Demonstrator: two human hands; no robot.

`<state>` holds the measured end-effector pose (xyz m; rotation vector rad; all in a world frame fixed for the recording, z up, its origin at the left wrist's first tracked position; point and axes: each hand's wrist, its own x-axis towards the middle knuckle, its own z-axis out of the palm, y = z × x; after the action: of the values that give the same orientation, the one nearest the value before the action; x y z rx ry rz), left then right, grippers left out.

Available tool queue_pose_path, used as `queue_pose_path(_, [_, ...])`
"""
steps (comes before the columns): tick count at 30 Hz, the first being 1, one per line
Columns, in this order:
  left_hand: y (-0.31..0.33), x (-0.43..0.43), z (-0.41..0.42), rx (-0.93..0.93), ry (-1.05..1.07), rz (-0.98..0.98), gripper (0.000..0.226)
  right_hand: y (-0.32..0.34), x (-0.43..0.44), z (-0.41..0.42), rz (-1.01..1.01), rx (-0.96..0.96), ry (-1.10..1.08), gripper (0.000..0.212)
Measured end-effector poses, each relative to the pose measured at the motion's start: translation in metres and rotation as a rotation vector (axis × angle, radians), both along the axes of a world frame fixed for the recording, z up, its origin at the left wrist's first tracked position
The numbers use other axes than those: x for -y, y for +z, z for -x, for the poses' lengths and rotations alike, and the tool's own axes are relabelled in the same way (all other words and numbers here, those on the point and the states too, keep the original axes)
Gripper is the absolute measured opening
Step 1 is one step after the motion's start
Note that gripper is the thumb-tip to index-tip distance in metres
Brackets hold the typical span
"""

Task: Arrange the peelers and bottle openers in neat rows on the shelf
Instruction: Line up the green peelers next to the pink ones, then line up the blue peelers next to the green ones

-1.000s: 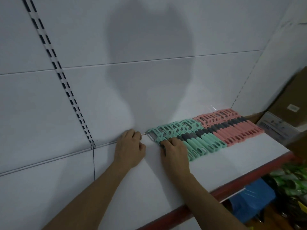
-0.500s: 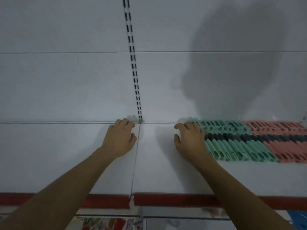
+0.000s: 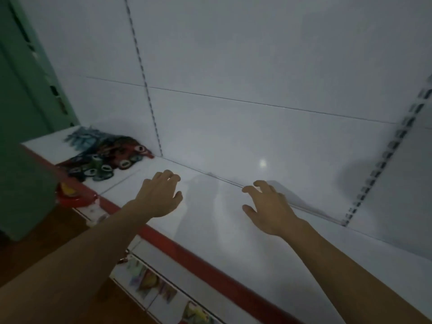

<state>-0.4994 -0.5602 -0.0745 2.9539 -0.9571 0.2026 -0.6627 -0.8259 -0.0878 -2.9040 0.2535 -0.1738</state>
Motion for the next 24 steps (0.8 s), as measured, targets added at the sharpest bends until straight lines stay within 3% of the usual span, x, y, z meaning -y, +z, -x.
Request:
queue_pose_path(11, [0.027,-0.246,-0.213,0.033,0.176,-0.113,0.05,0.0,-0.229,-0.271,0.06,-0.021,0.189,0.054])
queue_pose_path(24, [0.016,-0.376,-0.427,-0.007,0.255,-0.172,0.052,0.015,-0.383,-0.534,0.088,0.038,0.314,0.05])
